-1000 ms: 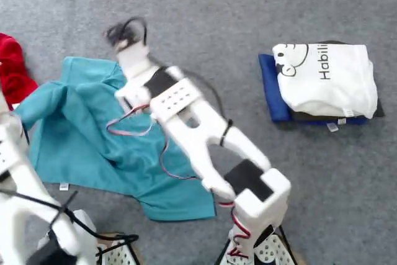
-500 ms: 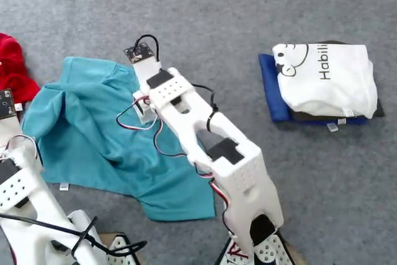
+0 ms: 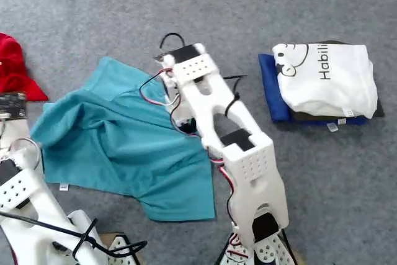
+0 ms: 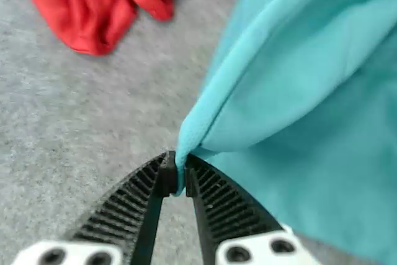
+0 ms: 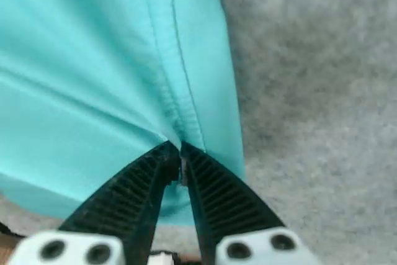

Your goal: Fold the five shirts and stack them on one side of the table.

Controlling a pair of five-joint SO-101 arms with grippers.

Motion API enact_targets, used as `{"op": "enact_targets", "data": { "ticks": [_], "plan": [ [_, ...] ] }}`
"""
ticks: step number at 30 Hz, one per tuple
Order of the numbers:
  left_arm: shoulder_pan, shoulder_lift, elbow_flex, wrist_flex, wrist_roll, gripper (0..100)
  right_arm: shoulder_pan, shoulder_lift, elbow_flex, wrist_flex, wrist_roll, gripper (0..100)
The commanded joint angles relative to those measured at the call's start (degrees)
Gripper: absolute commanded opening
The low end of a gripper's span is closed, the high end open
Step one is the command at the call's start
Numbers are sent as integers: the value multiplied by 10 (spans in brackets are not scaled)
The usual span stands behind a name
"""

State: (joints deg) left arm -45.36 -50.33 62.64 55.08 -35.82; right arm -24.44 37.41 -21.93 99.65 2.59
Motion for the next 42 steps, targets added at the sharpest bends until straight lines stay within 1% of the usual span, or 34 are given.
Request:
{"op": "enact_targets", "data": {
  "ticks": [1,4,9,11,14,16,18,20,22,25,26,29,32,36,39,40,42],
  "plan": [
    [22,-12,-69,88,-78,29,25,-79,63,16,21,14],
    [41,-12,-103,149,-114,29,22,-173,175,16,62,14],
    [65,-12,-153,223,-162,29,11,-353,353,15,142,15],
    [66,-12,-176,243,-166,29,6,-417,415,15,185,16],
    [59,-12,-208,250,-165,29,-13,-502,489,15,252,20],
    [59,-13,-223,250,-165,29,-28,-553,516,15,271,45],
    [58,-13,-234,250,-165,29,-35,-595,524,15,270,107],
    [58,-17,-251,261,-167,29,-35,-629,506,13,273,176],
    [59,-24,-272,286,-168,29,-33,-640,453,3,271,222],
    [65,-38,-285,311,-168,29,-33,-597,360,-34,265,214],
    [65,-42,-284,312,-168,29,-33,-566,335,-62,249,208],
    [65,-55,-284,314,-165,29,-35,-444,270,-149,169,204],
    [63,-61,-284,315,-165,29,-43,-305,200,-203,101,204],
    [60,-63,-278,315,-164,29,-46,-148,81,-199,64,201],
    [58,-63,-255,315,-164,29,-46,-70,-5,-128,65,188],
    [58,-63,-247,315,-164,29,-46,-50,-31,-99,65,162],
    [58,-63,-234,315,-164,29,-44,-13,-78,-53,67,76]
  ]
}}
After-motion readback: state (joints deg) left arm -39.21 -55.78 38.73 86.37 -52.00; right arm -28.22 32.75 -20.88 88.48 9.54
